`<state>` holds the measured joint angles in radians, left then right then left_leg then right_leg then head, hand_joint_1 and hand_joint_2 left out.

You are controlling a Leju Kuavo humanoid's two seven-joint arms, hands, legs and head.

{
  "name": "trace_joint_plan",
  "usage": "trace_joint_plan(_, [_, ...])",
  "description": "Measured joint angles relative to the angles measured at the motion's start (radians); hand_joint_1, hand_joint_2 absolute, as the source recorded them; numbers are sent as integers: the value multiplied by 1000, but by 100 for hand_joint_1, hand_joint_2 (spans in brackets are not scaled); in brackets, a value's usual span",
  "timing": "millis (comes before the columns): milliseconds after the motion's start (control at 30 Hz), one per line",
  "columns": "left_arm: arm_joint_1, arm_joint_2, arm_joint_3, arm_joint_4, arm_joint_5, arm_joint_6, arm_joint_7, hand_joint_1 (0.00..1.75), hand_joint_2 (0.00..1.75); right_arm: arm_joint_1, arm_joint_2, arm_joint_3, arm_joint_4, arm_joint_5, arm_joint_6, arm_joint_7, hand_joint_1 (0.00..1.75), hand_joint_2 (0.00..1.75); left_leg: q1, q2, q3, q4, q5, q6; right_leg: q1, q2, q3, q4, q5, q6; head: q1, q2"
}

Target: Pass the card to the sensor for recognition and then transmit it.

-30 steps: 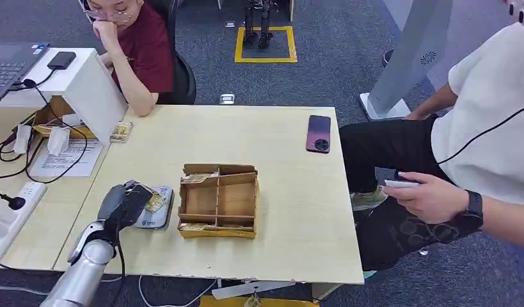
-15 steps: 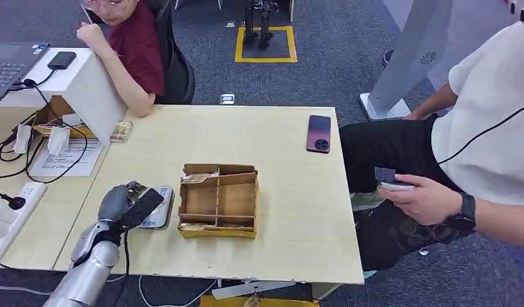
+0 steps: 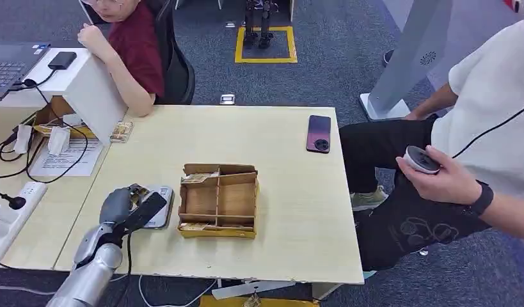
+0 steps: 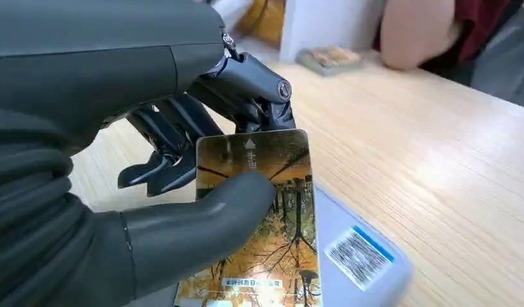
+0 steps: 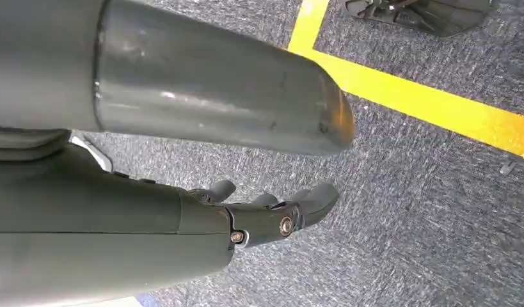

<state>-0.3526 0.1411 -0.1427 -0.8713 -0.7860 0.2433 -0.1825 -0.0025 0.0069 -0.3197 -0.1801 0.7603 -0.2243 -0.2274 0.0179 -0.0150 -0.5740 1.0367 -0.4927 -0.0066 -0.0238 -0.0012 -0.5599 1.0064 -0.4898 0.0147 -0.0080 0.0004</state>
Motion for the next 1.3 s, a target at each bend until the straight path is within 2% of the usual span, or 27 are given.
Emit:
trace_joint_plan(133, [7, -27, 50, -23, 361, -200, -104, 175, 175, 0, 0, -3, 0, 14, -6, -2, 0, 0, 0, 0, 0, 0, 1, 1, 0, 0, 0, 0, 0, 0, 0, 0])
trace_joint_plan(200, [14, -42, 78, -54, 541, -257, -151, 175, 175, 0, 0, -6, 0, 22, -14, -3, 0, 0, 0, 0, 0, 0, 1, 1, 0, 0, 0, 0, 0, 0, 0, 0])
trace_joint_plan(300, [17, -58, 98, -129, 693, -282, -160, 175, 175, 0, 0, -19, 0, 32, -16, -3, 0, 0, 0, 0, 0, 0, 1, 1, 0, 0, 0, 0, 0, 0, 0, 0])
trace_joint_plan(500, [21, -84, 111, -250, 835, -265, -227, 175, 175, -1, 0, -30, 0, 55, -15, -2, 0, 0, 0, 0, -1, 0, 1, 1, 0, 0, 0, 0, 0, 0, 0, 0])
trace_joint_plan(600, [21, -93, 117, -292, 794, -186, -269, 175, 175, -1, 0, -37, 0, 66, -12, -3, 0, 0, 0, 0, -1, 0, 1, 1, 0, 0, 0, 0, 0, 0, 0, 0])
trace_joint_plan(700, [19, -96, 117, -319, 682, -76, -307, 175, 175, -2, 0, -43, 0, 78, -10, -2, 0, 0, 0, 0, 0, 0, 1, 1, 0, 0, 0, 0, 0, 0, 0, 0])
trace_joint_plan(833, [17, -98, 117, -328, 593, 9, -328, 175, 175, -3, 0, -45, 0, 89, -6, -2, 0, 0, 0, 0, 0, 0, 1, 1, 0, 0, 0, 0, 0, 0, 0, 0])
trace_joint_plan(933, [12, -95, 117, -327, 389, 202, -361, 175, 175, -3, 0, -45, 0, 108, 7, -4, 0, 0, 0, 0, -1, 0, 1, 1, 0, 0, 0, 0, 0, 0, 0, 0])
trace_joint_plan(967, [6, -90, 117, -324, 290, 292, -374, 175, 175, -4, 0, -45, 0, 117, 9, -5, 0, 0, 0, 0, -1, 0, 1, 1, 0, 0, 0, 0, 0, 0, 0, 0])
trace_joint_plan(1033, [-3, -80, 117, -317, 204, 378, -390, 175, 175, -8, 0, -45, 0, 128, 17, -6, 0, 0, 0, 0, 0, 0, 1, 1, 0, 0, 0, 0, 0, 0, 0, 0])
trace_joint_plan(1133, [-8, -72, 117, -303, 144, 432, -401, 175, 175, -12, 0, -45, -1, 137, 19, -6, 0, 0, 0, 0, 0, 0, 1, 1, 0, 0, 0, 0, 0, 0, 0, 0])
trace_joint_plan(1300, [-18, -68, 117, -281, 91, 446, -390, 175, 175, -14, 0, -45, -1, 143, 19, -6, 0, 0, 0, 0, 0, 0, 1, 1, 0, 0, 0, 0, 0, 0, 0, 0])
